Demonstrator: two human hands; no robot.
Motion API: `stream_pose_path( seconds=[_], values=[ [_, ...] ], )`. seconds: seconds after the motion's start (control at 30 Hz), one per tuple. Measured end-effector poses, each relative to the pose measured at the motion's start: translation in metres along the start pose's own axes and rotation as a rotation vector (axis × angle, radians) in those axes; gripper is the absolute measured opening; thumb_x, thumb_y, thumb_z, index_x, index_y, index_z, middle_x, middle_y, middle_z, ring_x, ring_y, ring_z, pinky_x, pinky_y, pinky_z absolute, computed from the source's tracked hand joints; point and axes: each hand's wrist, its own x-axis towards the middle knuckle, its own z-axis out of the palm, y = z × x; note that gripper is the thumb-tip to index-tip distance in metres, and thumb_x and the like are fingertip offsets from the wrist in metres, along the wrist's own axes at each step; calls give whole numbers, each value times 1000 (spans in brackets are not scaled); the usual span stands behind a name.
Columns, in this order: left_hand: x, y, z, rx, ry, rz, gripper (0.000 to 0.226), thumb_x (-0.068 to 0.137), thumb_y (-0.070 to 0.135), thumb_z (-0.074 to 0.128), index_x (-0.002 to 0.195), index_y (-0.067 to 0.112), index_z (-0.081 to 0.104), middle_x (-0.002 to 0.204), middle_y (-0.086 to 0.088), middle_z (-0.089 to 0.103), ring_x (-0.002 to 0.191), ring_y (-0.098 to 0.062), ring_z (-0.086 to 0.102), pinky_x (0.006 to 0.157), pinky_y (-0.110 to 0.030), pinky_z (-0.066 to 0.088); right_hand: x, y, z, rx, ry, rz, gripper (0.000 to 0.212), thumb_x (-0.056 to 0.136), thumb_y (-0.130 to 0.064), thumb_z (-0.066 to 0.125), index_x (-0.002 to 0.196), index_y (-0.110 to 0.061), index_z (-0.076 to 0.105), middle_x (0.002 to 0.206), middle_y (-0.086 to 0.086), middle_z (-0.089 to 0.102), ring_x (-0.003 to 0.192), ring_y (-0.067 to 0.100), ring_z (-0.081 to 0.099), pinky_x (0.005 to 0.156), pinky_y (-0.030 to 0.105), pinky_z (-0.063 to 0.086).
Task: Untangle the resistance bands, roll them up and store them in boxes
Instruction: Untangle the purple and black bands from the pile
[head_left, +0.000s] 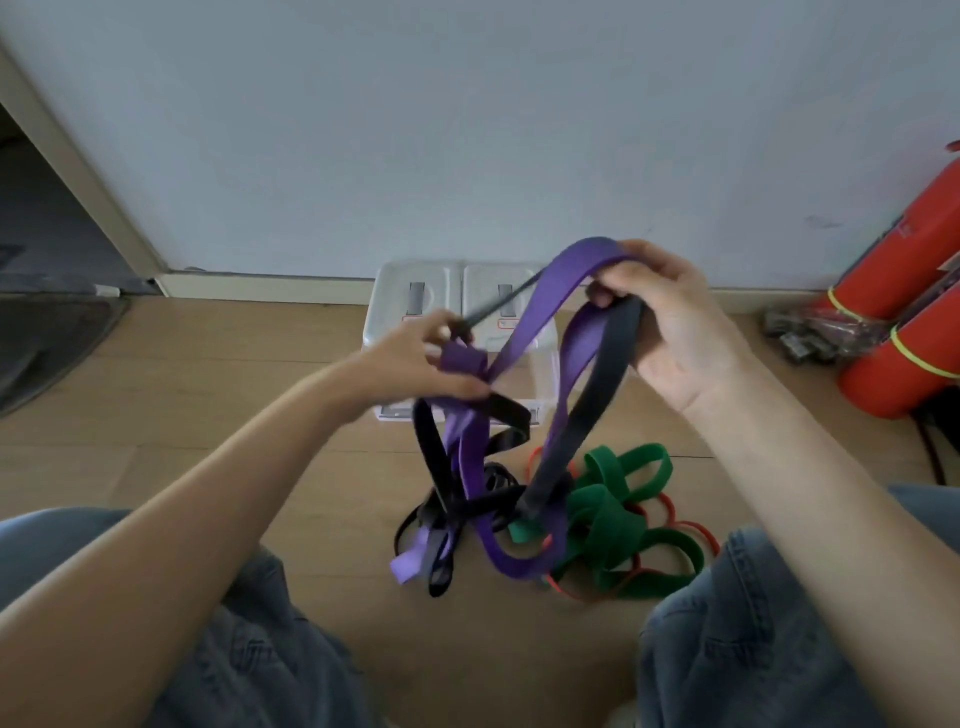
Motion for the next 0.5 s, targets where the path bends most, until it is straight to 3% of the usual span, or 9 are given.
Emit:
stream_pose_path(
  seconds=[0.1,0.17,0.23,0.3,0.37,0.4,0.43,0.5],
  values=[
    [-10,20,-36,-157,207,108,46,60,25,76,100,31,54,93,-1,71,72,-14,69,61,-20,55,4,-8,-9,-150,-8,-95,8,80,-7,64,77,-15,63,55,-5,52,55,9,50,52,20,40],
    [-18,27,-50,-289,215,140,47,61,28,71,104,31,53,82,-1,73,64,-14,67,56,-21,52,8,-6,-14,-541,-18,-78,9,80,-13,70,86,-16,64,65,-4,59,59,7,55,56,17,44],
    [-20,28,-46,-324,186,111,36,68,23,66,103,25,56,74,-1,72,59,-13,64,54,-21,50,9,0,-17,-1022,-97,110,41,76,-21,75,112,-15,58,92,-1,64,79,8,61,72,17,50],
    [-20,30,-30,-219,98,63,25,73,17,68,97,22,60,73,-2,73,61,-13,65,55,-20,49,4,14,-15,-1208,-277,252,83,70,-29,80,140,-19,35,124,-2,55,113,14,53,96,21,43],
    [-20,32,-15,-143,10,73,20,80,9,68,94,22,62,78,-7,74,63,-14,66,54,-18,49,-4,25,-3,-1123,-447,210,103,66,-29,83,147,-27,19,129,-10,50,120,6,47,94,8,37],
    [-19,34,-12,-154,1,90,19,82,7,66,94,21,62,79,-7,73,64,-14,67,53,-18,50,-7,30,2,-1014,-510,205,103,65,-27,84,146,-29,20,128,-10,53,116,3,52,90,7,40],
    [-18,36,-12,-198,15,110,17,83,7,64,94,19,62,78,-7,73,65,-14,66,53,-19,50,-8,33,7,-886,-539,195,95,65,-24,84,142,-28,28,123,-7,59,110,3,58,88,11,45],
    [-17,37,-19,-292,48,156,12,82,12,64,93,16,63,78,-4,72,65,-13,65,53,-20,51,-8,36,12,-703,-447,138,57,68,-17,81,119,-24,55,101,-5,70,92,6,66,78,17,52]
  ],
)
